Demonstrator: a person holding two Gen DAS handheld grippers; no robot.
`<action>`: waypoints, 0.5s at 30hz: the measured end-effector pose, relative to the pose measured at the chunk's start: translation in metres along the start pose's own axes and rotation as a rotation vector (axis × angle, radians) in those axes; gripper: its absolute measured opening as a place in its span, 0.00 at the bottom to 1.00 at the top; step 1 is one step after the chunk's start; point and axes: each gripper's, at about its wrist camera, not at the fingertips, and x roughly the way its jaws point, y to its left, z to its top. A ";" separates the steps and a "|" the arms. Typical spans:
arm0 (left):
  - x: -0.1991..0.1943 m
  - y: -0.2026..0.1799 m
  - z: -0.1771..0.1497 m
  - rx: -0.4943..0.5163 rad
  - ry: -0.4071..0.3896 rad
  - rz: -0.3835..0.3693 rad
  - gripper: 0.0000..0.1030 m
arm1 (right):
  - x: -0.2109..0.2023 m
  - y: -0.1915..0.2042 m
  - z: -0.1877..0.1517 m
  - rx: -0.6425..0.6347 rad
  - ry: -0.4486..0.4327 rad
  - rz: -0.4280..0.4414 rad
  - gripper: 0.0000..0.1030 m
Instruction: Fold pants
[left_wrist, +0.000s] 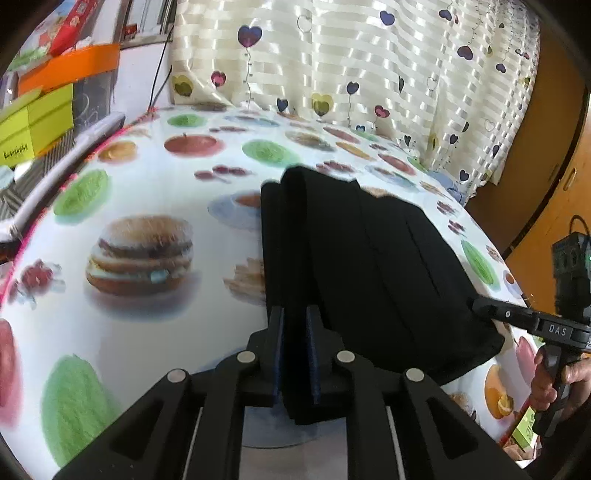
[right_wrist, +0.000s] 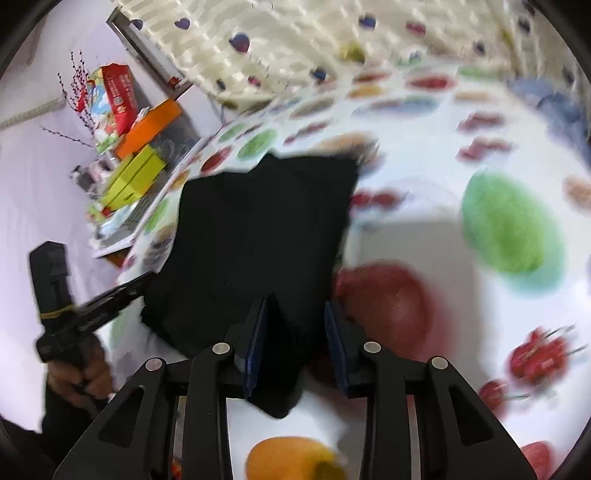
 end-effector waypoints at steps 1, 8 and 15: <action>-0.004 -0.001 0.004 0.009 -0.021 0.010 0.14 | -0.003 0.003 0.004 -0.022 -0.025 -0.025 0.32; -0.005 -0.026 0.035 0.048 -0.090 -0.041 0.14 | 0.013 0.022 0.037 -0.116 -0.101 -0.045 0.32; 0.043 -0.036 0.030 0.063 0.016 -0.045 0.14 | 0.055 0.025 0.043 -0.155 -0.007 -0.065 0.16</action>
